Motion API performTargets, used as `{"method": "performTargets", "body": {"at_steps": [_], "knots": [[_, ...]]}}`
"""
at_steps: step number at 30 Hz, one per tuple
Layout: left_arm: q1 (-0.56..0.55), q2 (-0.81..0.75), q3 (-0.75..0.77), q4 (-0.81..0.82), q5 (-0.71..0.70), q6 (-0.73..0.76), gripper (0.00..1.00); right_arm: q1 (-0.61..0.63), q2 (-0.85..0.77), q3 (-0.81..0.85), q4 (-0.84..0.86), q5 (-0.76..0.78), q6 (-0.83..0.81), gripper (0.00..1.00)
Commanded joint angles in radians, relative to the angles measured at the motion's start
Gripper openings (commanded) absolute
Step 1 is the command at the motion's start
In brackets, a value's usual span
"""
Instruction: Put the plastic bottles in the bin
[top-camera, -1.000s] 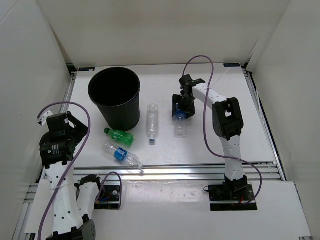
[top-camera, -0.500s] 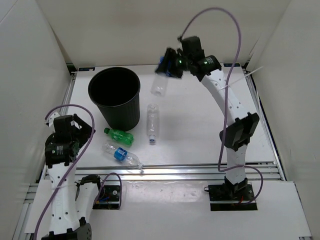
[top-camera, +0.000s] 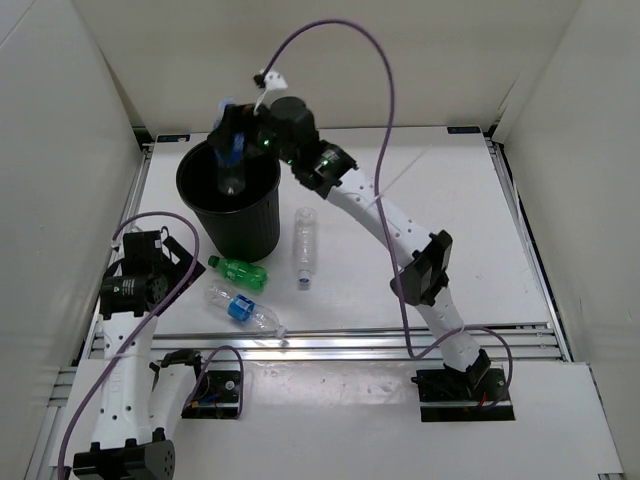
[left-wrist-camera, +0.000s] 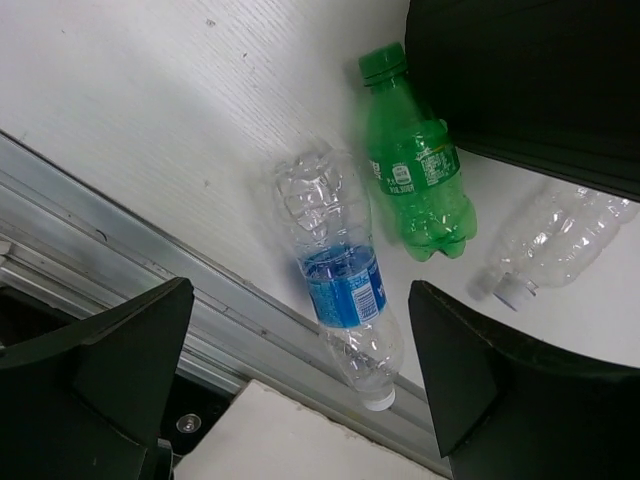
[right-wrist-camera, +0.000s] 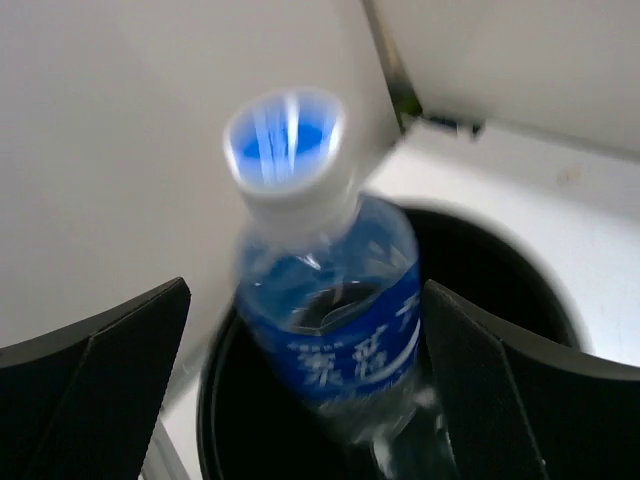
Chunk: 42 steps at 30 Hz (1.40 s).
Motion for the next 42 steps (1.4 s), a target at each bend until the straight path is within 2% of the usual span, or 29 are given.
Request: {"method": "performTargets", "body": {"at_steps": [1,2,3,6,7,9,10,11,12,14,17,20,21,26,31,34,37,42], "knots": [[-0.005,0.005,-0.024,0.004,0.034,-0.047,1.0,0.012,-0.167,0.077,-0.054,0.184,-0.073,1.0],[-0.005,0.005,-0.041,0.019,0.034,-0.06,1.0,-0.022,-0.254,0.011,-0.054,0.184,-0.01,1.0],[-0.005,0.005,-0.05,0.019,0.043,-0.076,1.0,-0.068,-0.435,-0.188,0.002,0.184,0.066,1.0],[-0.005,-0.018,-0.093,0.056,0.043,-0.133,1.0,-0.26,-0.599,-0.366,-0.063,0.147,0.283,1.0],[-0.005,-0.027,-0.102,0.066,0.058,-0.142,1.0,-0.303,-0.6,-0.379,-0.211,0.061,0.305,1.0],[-0.005,-0.037,-0.118,0.097,0.092,-0.175,1.0,-0.421,-0.563,-0.434,-0.342,-0.114,0.366,1.0],[-0.005,-0.038,-0.136,0.108,0.104,-0.185,1.0,-0.48,-0.552,-0.493,-0.356,-0.25,0.356,1.0],[-0.005,-0.038,-0.159,0.12,0.113,-0.198,1.0,-0.499,-0.552,-0.629,-0.356,-0.475,0.355,1.0],[-0.005,-0.048,-0.171,0.139,0.114,-0.21,1.0,-0.499,-0.531,-0.699,-0.335,-0.541,0.345,1.0],[-0.005,-0.059,-0.206,0.157,0.114,-0.248,1.0,-0.53,-0.51,-0.794,-0.324,-0.607,0.308,1.0],[-0.005,-0.07,-0.226,0.192,0.103,-0.279,1.0,-0.542,-0.45,-0.883,-0.338,-0.562,0.213,1.0],[-0.005,-0.027,-0.237,0.203,0.068,-0.29,1.0,-0.564,-0.295,-0.862,-0.411,-0.593,0.171,1.0],[0.004,-0.009,-0.216,0.203,0.052,-0.278,1.0,-0.564,-0.26,-0.851,-0.411,-0.662,0.162,1.0],[0.015,0.123,-0.153,0.191,0.043,-0.236,1.0,-0.52,-0.093,-0.804,-0.366,-0.71,0.162,1.0],[0.015,0.171,-0.162,0.156,0.002,-0.236,1.0,-0.507,0.07,-0.69,-0.365,-0.784,0.182,1.0],[0.015,0.171,-0.151,0.119,-0.028,-0.225,1.0,-0.48,0.173,-0.609,-0.365,-0.784,0.191,1.0],[0.015,0.136,-0.151,0.081,-0.054,-0.225,1.0,-0.444,0.248,-0.499,-0.457,-0.694,0.191,1.0],[0.015,0.104,-0.151,-0.033,-0.078,-0.257,1.0,-0.408,0.293,-0.467,-0.457,-0.655,0.21,1.0]]}}
